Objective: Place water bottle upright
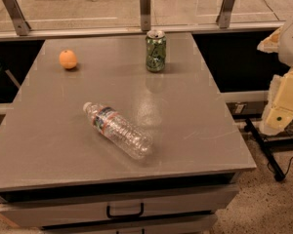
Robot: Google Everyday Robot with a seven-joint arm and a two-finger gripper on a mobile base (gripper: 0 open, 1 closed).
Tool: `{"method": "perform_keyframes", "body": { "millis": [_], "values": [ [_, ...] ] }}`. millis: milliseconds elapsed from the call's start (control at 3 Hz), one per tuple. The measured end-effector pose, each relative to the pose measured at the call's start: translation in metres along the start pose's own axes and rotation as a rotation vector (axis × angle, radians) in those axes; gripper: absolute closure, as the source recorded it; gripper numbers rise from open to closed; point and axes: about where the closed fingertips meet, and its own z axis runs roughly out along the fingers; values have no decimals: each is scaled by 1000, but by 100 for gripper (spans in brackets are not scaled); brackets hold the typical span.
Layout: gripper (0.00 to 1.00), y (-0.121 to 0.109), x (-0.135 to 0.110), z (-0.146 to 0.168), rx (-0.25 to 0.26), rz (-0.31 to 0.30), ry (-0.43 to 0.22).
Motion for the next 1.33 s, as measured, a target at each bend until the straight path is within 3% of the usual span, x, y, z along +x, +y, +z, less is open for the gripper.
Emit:
{"method": "perform_keyframes", "body": {
  "millis": [333,667,1000,1333],
  "values": [
    [0,-1,-1,0,2,-1,-2],
    [0,-8,-41,28,-29,-25,-62],
    [0,-13,-98,59,-68,-38,-119],
    [0,-12,-148,82,-127,-19,-143]
  ]
}}
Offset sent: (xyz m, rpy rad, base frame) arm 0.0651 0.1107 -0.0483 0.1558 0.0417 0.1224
